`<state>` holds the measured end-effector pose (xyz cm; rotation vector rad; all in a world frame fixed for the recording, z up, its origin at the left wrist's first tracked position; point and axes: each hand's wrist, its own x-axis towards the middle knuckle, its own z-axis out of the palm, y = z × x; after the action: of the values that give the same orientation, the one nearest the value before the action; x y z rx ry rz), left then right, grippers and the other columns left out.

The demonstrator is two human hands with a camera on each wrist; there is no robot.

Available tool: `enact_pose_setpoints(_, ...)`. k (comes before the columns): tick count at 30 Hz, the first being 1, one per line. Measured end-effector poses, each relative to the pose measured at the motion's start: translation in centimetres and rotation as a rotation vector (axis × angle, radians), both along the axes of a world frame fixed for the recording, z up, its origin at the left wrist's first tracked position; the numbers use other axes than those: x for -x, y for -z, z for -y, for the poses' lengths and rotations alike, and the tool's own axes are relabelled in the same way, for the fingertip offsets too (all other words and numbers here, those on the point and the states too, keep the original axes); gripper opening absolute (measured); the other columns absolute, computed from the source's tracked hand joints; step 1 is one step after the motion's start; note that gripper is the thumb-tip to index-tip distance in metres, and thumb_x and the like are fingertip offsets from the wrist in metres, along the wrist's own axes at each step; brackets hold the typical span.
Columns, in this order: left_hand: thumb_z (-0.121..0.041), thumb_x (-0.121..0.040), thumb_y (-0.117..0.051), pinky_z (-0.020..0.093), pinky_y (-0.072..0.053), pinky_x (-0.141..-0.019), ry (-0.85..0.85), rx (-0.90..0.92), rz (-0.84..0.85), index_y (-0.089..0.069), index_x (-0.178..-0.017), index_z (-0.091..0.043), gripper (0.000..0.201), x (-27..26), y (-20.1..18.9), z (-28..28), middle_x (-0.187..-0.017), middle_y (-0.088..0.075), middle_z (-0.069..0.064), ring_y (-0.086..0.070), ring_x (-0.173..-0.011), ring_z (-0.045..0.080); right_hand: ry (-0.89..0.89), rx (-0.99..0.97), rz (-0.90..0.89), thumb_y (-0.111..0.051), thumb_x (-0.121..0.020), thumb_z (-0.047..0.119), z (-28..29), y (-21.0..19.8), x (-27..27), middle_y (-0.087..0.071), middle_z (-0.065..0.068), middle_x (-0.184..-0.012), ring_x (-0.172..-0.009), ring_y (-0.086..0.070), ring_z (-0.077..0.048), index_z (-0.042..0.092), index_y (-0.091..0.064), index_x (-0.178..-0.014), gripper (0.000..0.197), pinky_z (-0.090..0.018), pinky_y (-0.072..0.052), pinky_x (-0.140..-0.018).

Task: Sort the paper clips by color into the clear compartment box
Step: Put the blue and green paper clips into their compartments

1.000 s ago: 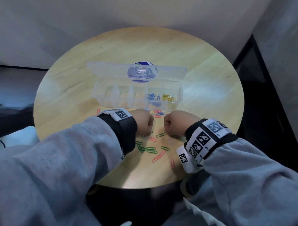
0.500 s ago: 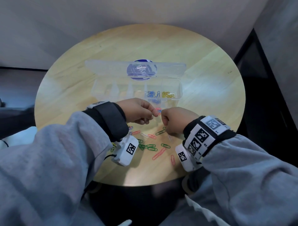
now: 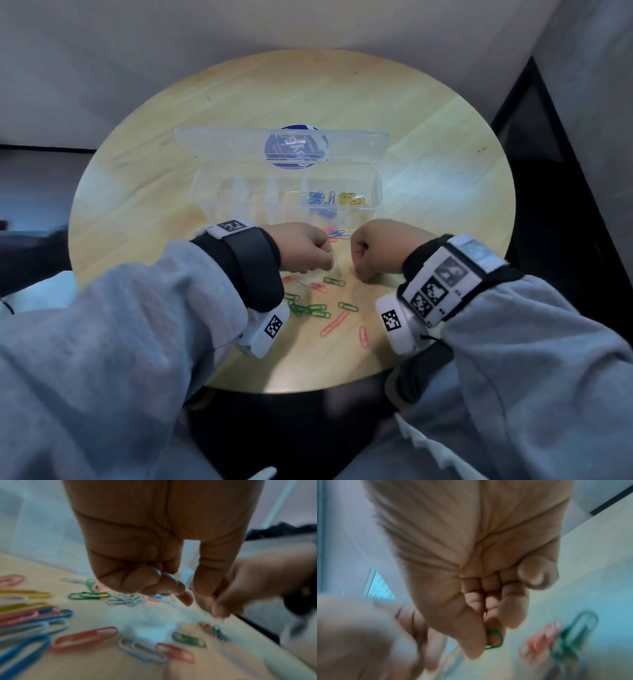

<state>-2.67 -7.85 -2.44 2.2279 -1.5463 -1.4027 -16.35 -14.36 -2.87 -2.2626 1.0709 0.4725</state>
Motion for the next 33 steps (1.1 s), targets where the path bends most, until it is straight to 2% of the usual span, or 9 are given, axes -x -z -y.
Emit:
enact_pose_setpoints(3,-0.020,-0.080,-0.064,0.021,-0.034,-0.052,0.193,0.050,0.264,-0.059,-0.086,-0.027,0.011,1.0,0.1,0.0,-0.064,-0.050,-0.010,-0.046,-0.058,0.005,0.140,-0.042,0.160,-0.062,-0.082,0.009,1.1,-1.5,2.0,-0.059,0.003,-0.067,-0.057,-0.054,-0.010,0.019,-0.058,-0.074,0.014,-0.021,-0.045,-0.056)
enact_pose_setpoints(5,-0.021,-0.077,-0.065,0.020,-0.035,-0.053,0.249,0.041,0.318,-0.058,-0.086,-0.031,0.015,1.7,0.4,0.1,-0.066,-0.053,-0.010,-0.051,-0.061,0.009,0.264,-0.108,0.241,-0.057,-0.085,0.007,1.5,-2.0,3.2,-0.064,-0.001,-0.070,-0.059,-0.059,-0.012,0.018,-0.065,-0.086,0.014,-0.020,-0.050,-0.063)
enact_pose_setpoints(8,-0.024,-0.078,-0.064,0.020,-0.034,-0.051,0.307,0.054,0.373,-0.060,-0.090,-0.032,0.015,2.5,0.7,0.2,-0.069,-0.053,-0.010,-0.055,-0.071,0.014,0.350,-0.154,0.240,-0.051,-0.087,0.006,1.5,-2.2,4.2,-0.066,-0.002,-0.070,-0.062,-0.062,-0.012,0.015,-0.070,-0.084,0.021,-0.017,-0.051,-0.068)
enact_pose_setpoints(14,-0.025,-0.083,-0.067,0.021,-0.028,-0.047,0.395,0.041,0.444,-0.058,-0.084,-0.026,0.009,2.8,0.8,0.3,-0.065,-0.048,-0.012,-0.051,-0.075,0.014,0.321,-0.094,0.099,-0.039,-0.088,0.008,1.3,-2.0,4.6,-0.062,-0.003,-0.074,-0.060,-0.056,-0.015,0.017,-0.048,-0.072,0.021,-0.022,-0.043,-0.056)
enact_pose_setpoints(19,-0.024,-0.084,-0.067,0.018,-0.030,-0.047,0.378,0.034,0.413,-0.056,-0.075,-0.024,0.014,2.1,1.0,0.1,-0.061,-0.051,-0.012,-0.050,-0.063,0.008,0.217,-0.042,-0.002,-0.052,-0.084,0.010,0.9,-1.5,4.4,-0.051,0.006,-0.072,-0.061,-0.046,-0.009,0.018,-0.058,-0.084,0.010,-0.021,-0.035,-0.052)
enact_pose_setpoints(24,-0.017,-0.079,-0.067,0.016,-0.042,-0.053,0.224,0.025,0.208,-0.058,-0.068,-0.022,0.015,0.9,1.3,-0.2,-0.059,-0.061,-0.009,-0.054,-0.054,0.003,0.184,0.035,-0.095,-0.058,-0.079,0.013,0.2,-0.1,3.7,-0.053,0.009,-0.081,-0.070,-0.053,-0.012,0.030,-0.056,-0.080,0.018,-0.021,-0.040,-0.054)
enact_pose_setpoints(28,-0.005,-0.082,-0.063,0.020,-0.042,-0.057,-0.045,0.014,-0.102,-0.051,-0.061,-0.017,0.027,-0.4,1.0,-0.4,-0.059,-0.053,0.001,-0.054,-0.067,0.015,0.102,0.061,-0.128,-0.058,-0.083,0.011,0.2,0.3,3.2,-0.059,0.002,-0.092,-0.081,-0.054,-0.017,0.019,-0.059,-0.086,0.009,-0.017,-0.036,-0.052)
enact_pose_setpoints(30,0.003,-0.084,-0.058,0.020,-0.044,-0.054,-0.137,0.003,-0.209,-0.047,-0.062,-0.014,0.030,-0.9,0.7,-0.6,-0.063,-0.050,0.006,-0.051,-0.067,0.017,0.076,0.080,-0.183,-0.056,-0.084,0.011,0.3,0.5,2.8,-0.058,0.000,-0.086,-0.076,-0.052,-0.018,0.017,-0.058,-0.084,0.006,-0.019,-0.035,-0.049)
enact_pose_setpoints(33,0.010,-0.086,-0.052,0.014,-0.046,-0.047,-0.248,0.020,-0.334,-0.043,-0.062,-0.011,0.033,-1.7,0.4,-1.0,-0.065,-0.052,0.008,-0.054,-0.046,0.008,0.077,0.067,-0.253,-0.056,-0.082,0.012,0.3,0.7,2.3,-0.053,-0.001,-0.072,-0.065,-0.050,-0.017,0.015,-0.056,-0.076,0.007,-0.021,-0.039,-0.051)
